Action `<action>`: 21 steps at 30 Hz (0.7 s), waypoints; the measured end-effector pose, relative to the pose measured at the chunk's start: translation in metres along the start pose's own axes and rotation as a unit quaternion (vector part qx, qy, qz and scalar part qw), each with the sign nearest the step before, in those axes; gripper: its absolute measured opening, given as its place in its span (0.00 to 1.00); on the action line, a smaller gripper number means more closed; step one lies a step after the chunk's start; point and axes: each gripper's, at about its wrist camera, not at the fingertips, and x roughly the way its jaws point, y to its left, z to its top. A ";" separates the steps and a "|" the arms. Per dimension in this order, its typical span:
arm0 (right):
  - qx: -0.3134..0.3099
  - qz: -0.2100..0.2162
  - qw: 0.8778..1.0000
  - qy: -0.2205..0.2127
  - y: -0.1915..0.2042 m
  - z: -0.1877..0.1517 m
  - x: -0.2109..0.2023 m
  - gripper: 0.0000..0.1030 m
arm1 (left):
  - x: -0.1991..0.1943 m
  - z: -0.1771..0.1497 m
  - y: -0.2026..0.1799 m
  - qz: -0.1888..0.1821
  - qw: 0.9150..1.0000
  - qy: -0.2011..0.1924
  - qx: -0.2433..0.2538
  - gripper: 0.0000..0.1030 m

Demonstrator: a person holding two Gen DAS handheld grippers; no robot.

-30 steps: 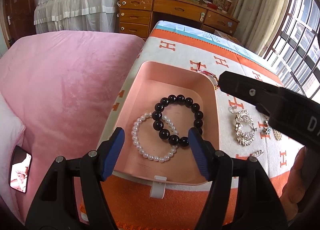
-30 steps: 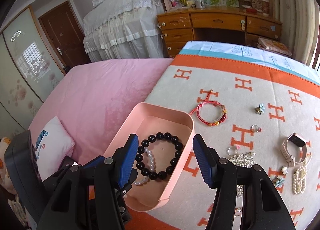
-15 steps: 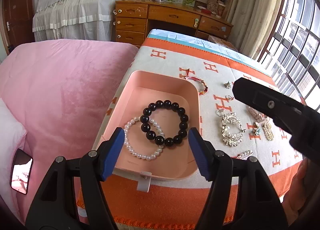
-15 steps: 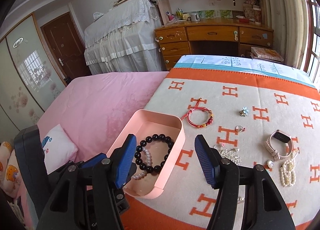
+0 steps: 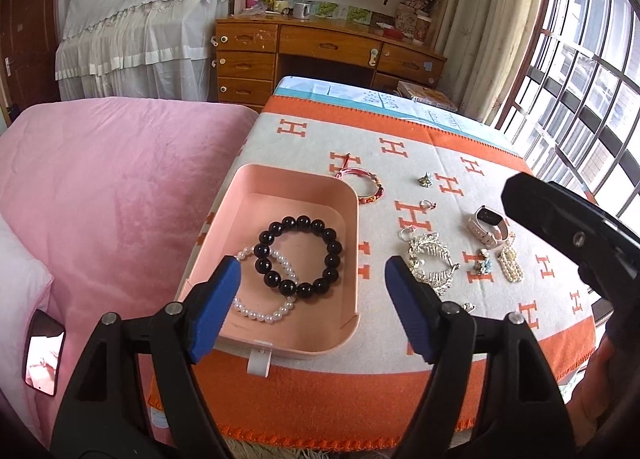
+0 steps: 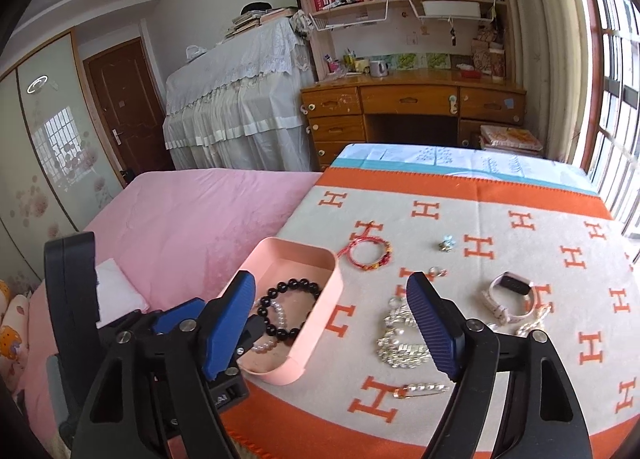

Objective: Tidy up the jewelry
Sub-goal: 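Withdraw both tools from the box toward the red bracelet and pearl necklace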

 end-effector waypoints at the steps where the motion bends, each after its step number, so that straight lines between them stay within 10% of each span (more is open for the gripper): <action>1: 0.000 -0.004 1.000 -0.001 -0.004 0.000 -0.002 0.79 | 0.000 0.002 -0.002 0.000 1.000 0.000 0.001 0.73; 21: 0.029 -0.082 0.996 -0.030 -0.110 0.028 -0.037 0.79 | 0.025 0.078 -0.062 -0.046 0.999 0.014 0.026 0.73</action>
